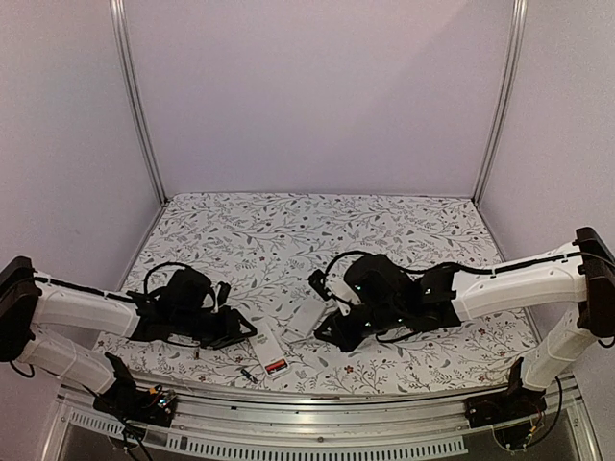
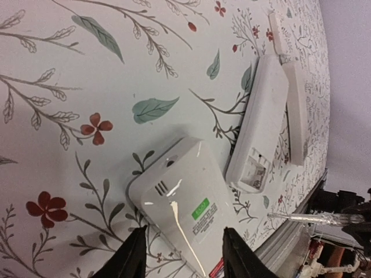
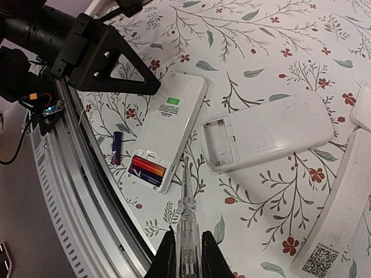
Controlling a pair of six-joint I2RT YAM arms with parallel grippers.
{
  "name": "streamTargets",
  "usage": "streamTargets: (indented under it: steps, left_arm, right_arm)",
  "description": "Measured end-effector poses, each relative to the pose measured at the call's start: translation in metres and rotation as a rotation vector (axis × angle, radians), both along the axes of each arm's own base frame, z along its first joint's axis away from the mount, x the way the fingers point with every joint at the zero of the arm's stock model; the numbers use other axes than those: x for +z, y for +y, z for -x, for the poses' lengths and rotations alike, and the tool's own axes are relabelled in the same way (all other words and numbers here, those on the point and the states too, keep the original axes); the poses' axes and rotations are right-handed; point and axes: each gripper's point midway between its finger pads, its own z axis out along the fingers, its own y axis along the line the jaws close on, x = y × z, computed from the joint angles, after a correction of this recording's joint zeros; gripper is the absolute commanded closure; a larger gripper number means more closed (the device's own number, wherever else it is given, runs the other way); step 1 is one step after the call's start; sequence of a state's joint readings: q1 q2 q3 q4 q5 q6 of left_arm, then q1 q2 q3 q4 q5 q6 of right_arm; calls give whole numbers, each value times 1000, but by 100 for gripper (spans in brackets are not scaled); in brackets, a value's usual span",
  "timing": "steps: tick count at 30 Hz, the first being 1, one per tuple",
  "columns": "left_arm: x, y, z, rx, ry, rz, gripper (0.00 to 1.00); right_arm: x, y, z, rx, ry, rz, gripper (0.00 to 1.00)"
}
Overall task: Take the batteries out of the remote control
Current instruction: Hold the remote control without the battery cover at the corner of the board.
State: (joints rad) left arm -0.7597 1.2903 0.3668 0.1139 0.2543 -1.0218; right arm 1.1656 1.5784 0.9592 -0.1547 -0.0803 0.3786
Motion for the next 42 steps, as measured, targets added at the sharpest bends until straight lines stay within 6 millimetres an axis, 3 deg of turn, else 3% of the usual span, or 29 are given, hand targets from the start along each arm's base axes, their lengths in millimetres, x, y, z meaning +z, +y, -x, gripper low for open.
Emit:
streamTargets:
  steps: [11,22,42]
  left_arm:
    - [4,1,3,-28,-24,-130,56]
    - [-10,-2,13,-64,-1,-202,63]
    - [-15,-6,16,-81,0,-224,69]
  right_arm:
    - [7,11,19,87,-14,29,100]
    - [-7,15,29,138,-19,96,100]
    - [-10,23,34,183,-70,164,100]
